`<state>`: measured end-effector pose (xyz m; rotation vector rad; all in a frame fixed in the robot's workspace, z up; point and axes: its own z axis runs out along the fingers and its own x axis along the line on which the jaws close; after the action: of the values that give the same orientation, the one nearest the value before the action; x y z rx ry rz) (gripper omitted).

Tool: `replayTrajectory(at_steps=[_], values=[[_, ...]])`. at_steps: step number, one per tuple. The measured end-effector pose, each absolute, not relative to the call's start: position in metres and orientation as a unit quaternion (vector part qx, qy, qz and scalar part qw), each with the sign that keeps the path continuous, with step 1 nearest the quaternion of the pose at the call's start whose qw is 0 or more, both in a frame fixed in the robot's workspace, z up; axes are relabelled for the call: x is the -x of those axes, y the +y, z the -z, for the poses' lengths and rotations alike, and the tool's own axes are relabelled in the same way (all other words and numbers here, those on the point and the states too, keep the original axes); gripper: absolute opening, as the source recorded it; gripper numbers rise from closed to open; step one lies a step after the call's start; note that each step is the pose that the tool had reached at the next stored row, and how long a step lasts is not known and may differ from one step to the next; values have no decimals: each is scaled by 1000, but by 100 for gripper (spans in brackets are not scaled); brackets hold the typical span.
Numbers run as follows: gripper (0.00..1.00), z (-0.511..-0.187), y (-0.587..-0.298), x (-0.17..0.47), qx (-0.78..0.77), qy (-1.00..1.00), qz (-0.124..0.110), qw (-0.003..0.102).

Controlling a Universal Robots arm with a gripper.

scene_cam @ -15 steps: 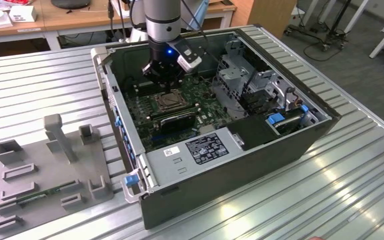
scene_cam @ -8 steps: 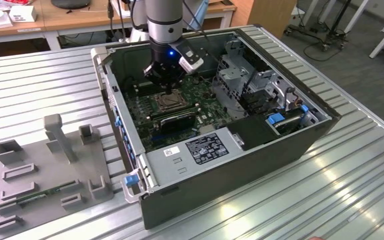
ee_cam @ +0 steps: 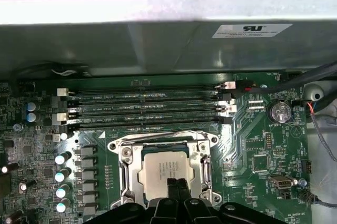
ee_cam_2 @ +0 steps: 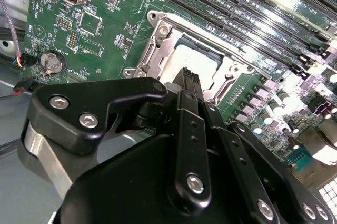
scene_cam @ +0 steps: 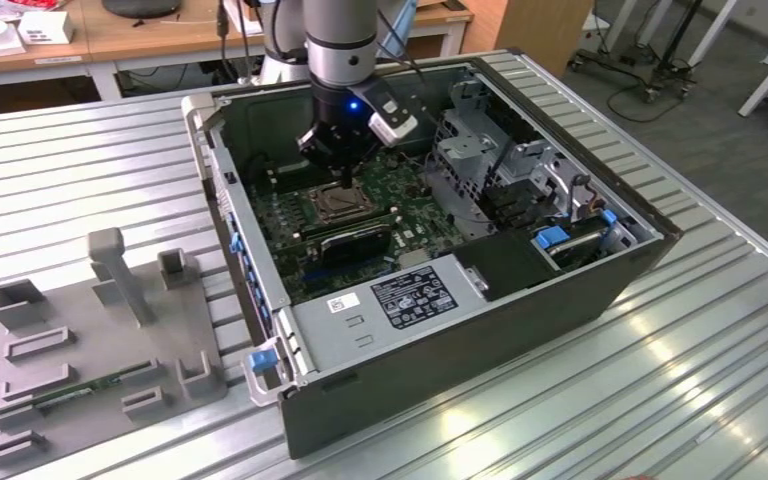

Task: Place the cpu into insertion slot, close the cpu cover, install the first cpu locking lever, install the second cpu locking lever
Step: 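Install the second cpu locking lever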

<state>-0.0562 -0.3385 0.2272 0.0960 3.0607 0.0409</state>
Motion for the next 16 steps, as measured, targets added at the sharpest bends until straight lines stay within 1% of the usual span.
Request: replayTrajectory(at_steps=[8, 16], values=[[11, -227, -339, 53, -31, 999, -13, 40], [11, -227, -347, 53, -32, 999, -13, 39]])
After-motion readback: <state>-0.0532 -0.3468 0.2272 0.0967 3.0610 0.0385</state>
